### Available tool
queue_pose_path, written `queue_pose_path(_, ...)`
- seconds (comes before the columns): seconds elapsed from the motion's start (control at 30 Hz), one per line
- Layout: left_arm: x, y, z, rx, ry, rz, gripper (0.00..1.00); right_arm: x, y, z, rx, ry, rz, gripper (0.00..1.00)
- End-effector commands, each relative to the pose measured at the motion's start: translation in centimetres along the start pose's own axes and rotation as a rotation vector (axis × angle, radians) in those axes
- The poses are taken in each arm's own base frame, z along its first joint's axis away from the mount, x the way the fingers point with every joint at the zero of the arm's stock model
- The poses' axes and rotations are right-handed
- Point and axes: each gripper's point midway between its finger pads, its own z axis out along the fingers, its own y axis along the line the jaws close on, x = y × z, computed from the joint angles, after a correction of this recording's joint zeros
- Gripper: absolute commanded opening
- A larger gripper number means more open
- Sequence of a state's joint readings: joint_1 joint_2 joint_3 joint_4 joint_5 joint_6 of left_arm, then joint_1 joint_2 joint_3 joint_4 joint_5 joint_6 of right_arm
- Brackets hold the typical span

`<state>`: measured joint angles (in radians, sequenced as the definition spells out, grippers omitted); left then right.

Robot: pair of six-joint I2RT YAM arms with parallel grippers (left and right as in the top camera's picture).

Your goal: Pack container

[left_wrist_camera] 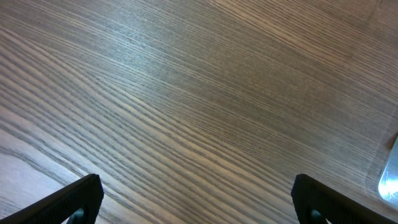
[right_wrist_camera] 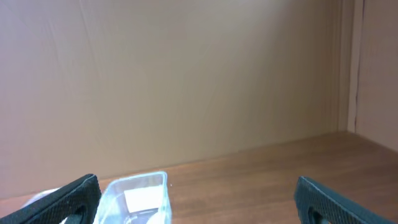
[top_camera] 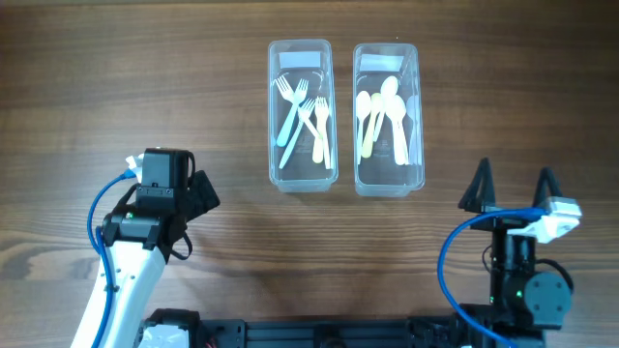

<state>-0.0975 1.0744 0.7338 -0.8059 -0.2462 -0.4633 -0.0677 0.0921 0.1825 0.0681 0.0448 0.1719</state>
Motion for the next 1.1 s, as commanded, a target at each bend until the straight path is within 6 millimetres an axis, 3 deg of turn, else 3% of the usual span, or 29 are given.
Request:
queue_pose_path(0.0, -0.4, 0.3, -0.2, -0.008, -0.019, -0.026, 1.0, 2.1, 0.0, 0.1, -0.02, -0.003, 0.012, 1.0)
queue_pose_path(0.23, -0.4, 0.3, -0.2, -0.008, -0.019, -0.026, 1.0, 5.2, 0.1, 0.2, -0.05, 0.033, -0.005, 1.0)
queue_pose_path(0.4, -0.4, 0.3, -0.2, -0.008, -0.019, -0.026, 1.0, 6.3, 1.5, -0.4, -0.145, 0.072, -0.149, 1.0)
queue_pose_path(0.63, -0.4, 0.3, -0.2, -0.008, -0.019, -0.026, 1.0, 8.1, 1.2, -0.6, -0.138, 0.146, -0.164, 1.0)
queue_pose_path(1.07, -0.4, 0.3, -0.2, -0.008, -0.019, -0.026, 1.0, 8.6, 1.1, -0.6, -0.136, 0.169, -0.164, 1.0)
